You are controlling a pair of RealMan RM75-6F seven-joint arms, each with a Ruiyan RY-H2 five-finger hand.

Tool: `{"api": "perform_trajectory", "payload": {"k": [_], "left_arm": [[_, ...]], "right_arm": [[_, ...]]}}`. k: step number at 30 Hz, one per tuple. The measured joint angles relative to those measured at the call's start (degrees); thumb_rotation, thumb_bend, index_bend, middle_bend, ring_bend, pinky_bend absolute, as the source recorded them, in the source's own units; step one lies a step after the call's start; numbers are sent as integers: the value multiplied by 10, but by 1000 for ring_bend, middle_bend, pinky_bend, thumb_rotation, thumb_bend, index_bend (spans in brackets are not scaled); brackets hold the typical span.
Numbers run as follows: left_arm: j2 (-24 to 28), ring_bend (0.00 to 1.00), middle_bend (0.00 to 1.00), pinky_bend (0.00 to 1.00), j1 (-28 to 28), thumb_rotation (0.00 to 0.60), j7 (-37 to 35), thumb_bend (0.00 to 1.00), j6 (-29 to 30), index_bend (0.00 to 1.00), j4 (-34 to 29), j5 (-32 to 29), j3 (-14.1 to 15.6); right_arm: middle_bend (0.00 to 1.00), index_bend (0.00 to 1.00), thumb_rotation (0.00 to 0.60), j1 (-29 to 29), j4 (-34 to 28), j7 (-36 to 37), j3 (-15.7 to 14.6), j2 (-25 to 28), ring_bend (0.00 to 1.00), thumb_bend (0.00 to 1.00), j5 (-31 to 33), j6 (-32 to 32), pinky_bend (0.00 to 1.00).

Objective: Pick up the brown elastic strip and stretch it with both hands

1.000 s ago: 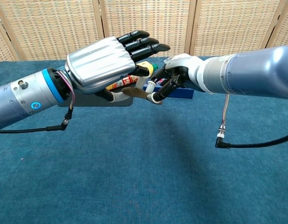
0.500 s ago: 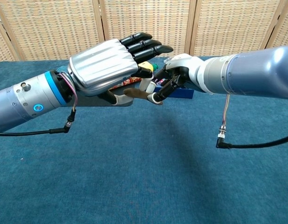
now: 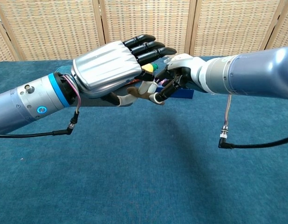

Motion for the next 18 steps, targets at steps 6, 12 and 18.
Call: {"api": "perform_trajectory", "payload": {"k": [6,12,18], "left_arm": [[-1,0,0,0,-1,600,2,535,-1,649,2,-1,1],[-4,0,0,0,-2,600,1,541,1,733,3,-2,1],[-5,0,0,0,0,600,0,564,3,762,5,-4,2]], "right_arm": [[82,760,600,-1,1,4,0,2,0,570,-1,-3,0],[82,760,600,-4,2,8,-2,5,0,570,-4,-5,0],[82,761,600,-7,5,13,-3,7,0,570,-7,-9,0]]}}
